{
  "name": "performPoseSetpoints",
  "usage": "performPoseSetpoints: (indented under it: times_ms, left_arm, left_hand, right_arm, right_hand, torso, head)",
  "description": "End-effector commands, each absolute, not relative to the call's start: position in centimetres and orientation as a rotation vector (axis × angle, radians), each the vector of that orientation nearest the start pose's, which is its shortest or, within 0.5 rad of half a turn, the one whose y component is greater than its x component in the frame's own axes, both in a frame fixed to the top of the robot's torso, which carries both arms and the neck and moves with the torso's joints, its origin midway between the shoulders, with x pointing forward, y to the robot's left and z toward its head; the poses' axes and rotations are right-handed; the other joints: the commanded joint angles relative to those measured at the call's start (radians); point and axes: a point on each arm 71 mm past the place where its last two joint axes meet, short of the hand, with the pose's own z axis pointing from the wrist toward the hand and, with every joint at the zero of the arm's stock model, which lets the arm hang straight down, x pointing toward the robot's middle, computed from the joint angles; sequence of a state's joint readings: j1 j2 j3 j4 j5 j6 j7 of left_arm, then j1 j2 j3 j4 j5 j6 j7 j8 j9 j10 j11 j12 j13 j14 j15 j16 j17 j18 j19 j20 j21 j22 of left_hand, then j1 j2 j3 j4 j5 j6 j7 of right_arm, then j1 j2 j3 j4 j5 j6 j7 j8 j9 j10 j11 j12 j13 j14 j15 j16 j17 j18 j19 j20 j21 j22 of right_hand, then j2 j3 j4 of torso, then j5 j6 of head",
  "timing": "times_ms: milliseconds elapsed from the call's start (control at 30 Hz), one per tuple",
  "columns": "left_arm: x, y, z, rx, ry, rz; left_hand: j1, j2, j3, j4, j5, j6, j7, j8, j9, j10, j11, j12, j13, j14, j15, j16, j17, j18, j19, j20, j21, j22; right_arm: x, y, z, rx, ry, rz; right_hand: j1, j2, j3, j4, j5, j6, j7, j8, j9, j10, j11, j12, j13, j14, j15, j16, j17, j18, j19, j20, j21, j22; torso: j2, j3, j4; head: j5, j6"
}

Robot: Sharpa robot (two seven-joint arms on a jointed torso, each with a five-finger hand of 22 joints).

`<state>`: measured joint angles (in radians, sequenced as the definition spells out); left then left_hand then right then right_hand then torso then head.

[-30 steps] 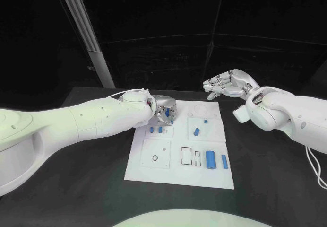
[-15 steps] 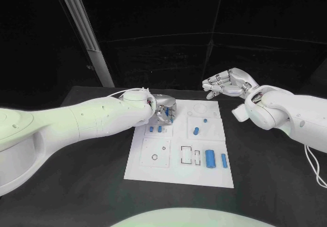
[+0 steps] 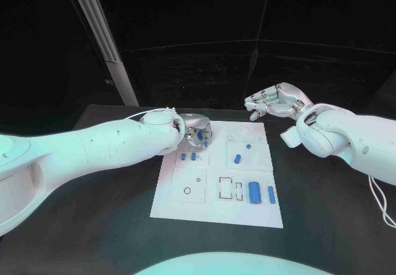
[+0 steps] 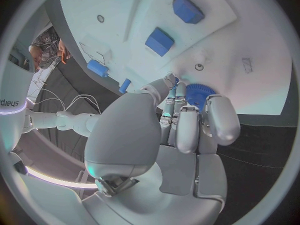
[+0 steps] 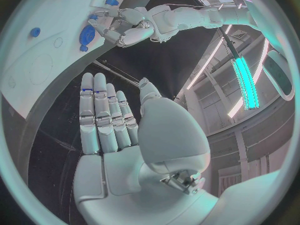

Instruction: Assemble the parts on the task board

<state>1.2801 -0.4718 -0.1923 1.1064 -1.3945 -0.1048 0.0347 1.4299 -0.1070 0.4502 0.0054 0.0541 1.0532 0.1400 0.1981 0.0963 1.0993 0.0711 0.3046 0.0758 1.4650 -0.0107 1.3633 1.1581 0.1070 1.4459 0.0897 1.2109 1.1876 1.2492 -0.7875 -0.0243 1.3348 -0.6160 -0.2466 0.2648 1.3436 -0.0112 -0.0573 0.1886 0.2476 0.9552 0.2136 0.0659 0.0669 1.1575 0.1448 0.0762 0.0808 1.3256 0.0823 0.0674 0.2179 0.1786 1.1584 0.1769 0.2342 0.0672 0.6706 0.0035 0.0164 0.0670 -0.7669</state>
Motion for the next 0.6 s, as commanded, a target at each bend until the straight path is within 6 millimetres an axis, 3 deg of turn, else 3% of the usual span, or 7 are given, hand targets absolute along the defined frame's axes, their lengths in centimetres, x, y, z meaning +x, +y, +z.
performPoseSetpoints:
  times_ms: [33, 433, 600]
  left_arm:
    - [53.8, 12.1, -21.6, 0.341, 1.802, -0.711]
    - [53.3, 14.2, -20.1, 0.262, 1.786, -0.741]
    - [53.2, 15.8, -19.9, 0.23, 1.806, -0.727]
  left_hand:
    - [-0.007, -0.008, 0.009, -0.002, -0.005, 0.008, 0.001, -0.006, -0.001, 0.011, 0.001, -0.006, -0.001, 0.025, -0.002, 0.006, -0.002, -0.02, 0.003, -0.004, 0.005, 0.002]
    - [-0.02, -0.016, 0.028, -0.01, -0.005, 0.022, 0.0, -0.01, -0.002, 0.029, -0.001, -0.021, -0.003, 0.025, -0.003, 0.004, -0.01, -0.021, 0.004, -0.005, 0.012, 0.01]
    - [-0.026, -0.019, 0.031, -0.011, -0.005, 0.026, 0.0, -0.012, -0.003, 0.033, -0.001, -0.024, -0.003, 0.025, -0.004, 0.004, -0.011, -0.022, 0.005, -0.005, 0.015, 0.015]
  right_arm:
    - [52.8, -22.4, -15.8, 0.477, 1.575, 1.227]
    - [52.8, -22.6, -15.8, 0.478, 1.575, 1.225]
    - [52.8, -22.6, -15.8, 0.479, 1.575, 1.223]
  right_hand:
    - [-0.002, 0.009, -0.005, 0.003, 0.007, -0.007, 0.001, 0.0, 0.001, -0.006, 0.0, 0.003, 0.001, -0.007, -0.002, -0.004, -0.002, 0.005, 0.0, 0.009, -0.003, -0.001]
    - [-0.002, 0.009, -0.005, 0.003, 0.007, -0.007, 0.001, 0.0, 0.001, -0.006, 0.0, 0.003, 0.001, -0.007, -0.002, -0.004, -0.002, 0.005, 0.0, 0.009, -0.003, -0.001]
    - [-0.002, 0.009, -0.005, 0.003, 0.007, -0.007, 0.001, 0.0, 0.001, -0.006, 0.0, 0.003, 0.001, -0.007, -0.002, -0.004, -0.002, 0.005, 0.0, 0.009, -0.003, -0.001]
  torso:
    - [-0.001, 0.0006, 0.0013]
    - [-0.001, 0.0004, 0.0038]
    - [-0.001, 0.0006, 0.0018]
  head:
    - [-0.002, 0.001]
    - [0.002, 0.003]
    - [0.005, 0.006]
